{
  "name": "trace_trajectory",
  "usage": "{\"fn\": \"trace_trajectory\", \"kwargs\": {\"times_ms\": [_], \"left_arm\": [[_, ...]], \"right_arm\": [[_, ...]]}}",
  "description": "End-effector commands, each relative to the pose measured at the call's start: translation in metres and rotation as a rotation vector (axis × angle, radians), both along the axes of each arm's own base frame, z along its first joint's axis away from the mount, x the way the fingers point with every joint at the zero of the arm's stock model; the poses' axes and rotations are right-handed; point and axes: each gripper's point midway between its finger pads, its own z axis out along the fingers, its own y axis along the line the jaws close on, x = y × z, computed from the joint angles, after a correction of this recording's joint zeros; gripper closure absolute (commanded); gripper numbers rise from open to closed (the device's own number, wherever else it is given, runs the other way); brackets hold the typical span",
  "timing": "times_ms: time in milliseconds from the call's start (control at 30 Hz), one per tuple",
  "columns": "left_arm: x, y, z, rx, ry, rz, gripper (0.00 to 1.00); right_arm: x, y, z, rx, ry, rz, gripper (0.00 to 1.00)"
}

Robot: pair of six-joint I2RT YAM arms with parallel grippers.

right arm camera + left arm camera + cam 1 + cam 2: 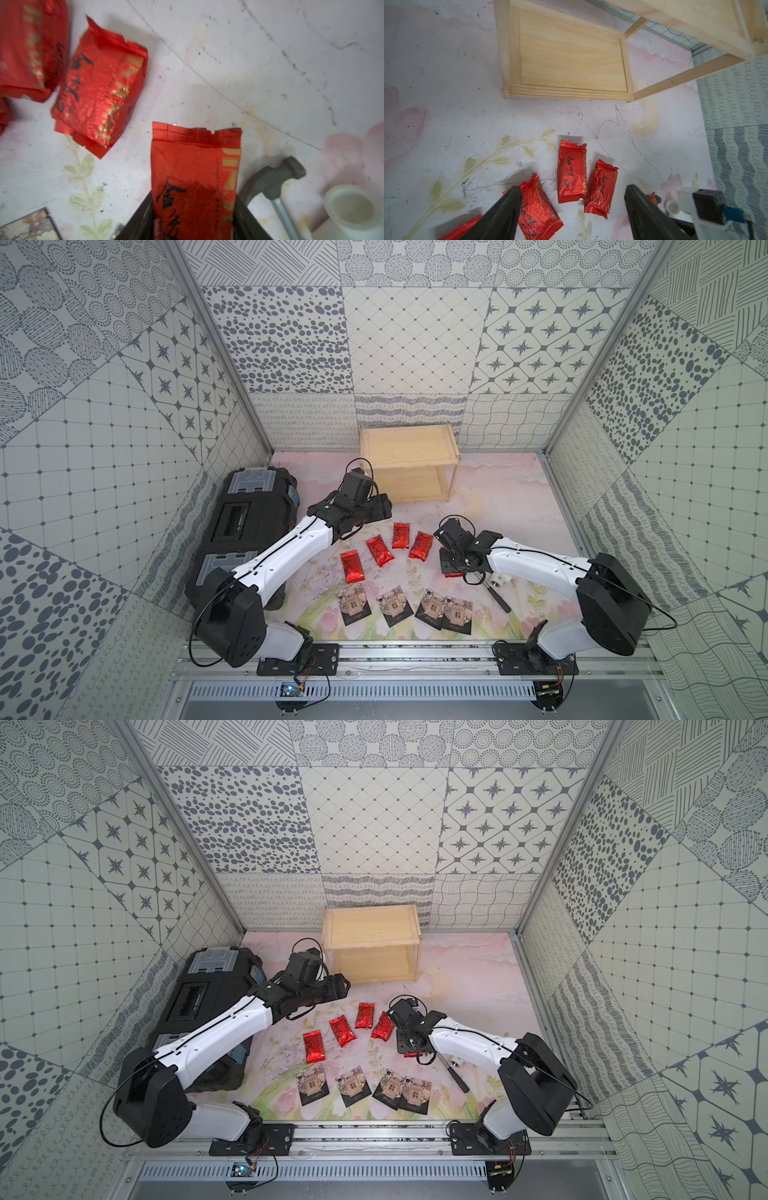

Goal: Place the tea bags on the shelf by color
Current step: Pick up the tea bag from the center of the board, then place the tea bag on the shelf.

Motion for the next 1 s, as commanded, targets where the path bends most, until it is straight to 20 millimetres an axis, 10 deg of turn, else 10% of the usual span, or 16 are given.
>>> {"fn": "trace_trajectory", "kwargs": {"times_ms": [0, 200, 400, 667, 967], "left_arm": [[-0.002, 0.002, 0.015, -0.006, -0.015, 0.010, 0.17], [0.002, -0.003, 0.034, -0.026, -0.051, -0.007, 0.17], [0.005, -0.006, 0.036, -0.005, -0.078, -0.045, 0.18], [0.004, -0.010, 0.036, -0.004, -0.091, -0.076, 0.18], [0.005, -0.011, 0.028, -0.009, -0.079, -0.082, 0.17]], "right_arm": [[0.037, -0.009, 0.064, 0.038, -0.167, -0.020, 0.51], [0.106, -0.020, 0.167, 0.037, -0.410, -0.004, 0.51], [0.195, -0.011, 0.225, 0.016, -0.558, 0.080, 0.50], [0.272, 0.014, 0.239, 0.021, -0.621, 0.159, 0.50], [0.299, 0.019, 0.218, -0.008, -0.580, 0.149, 0.48]]}}
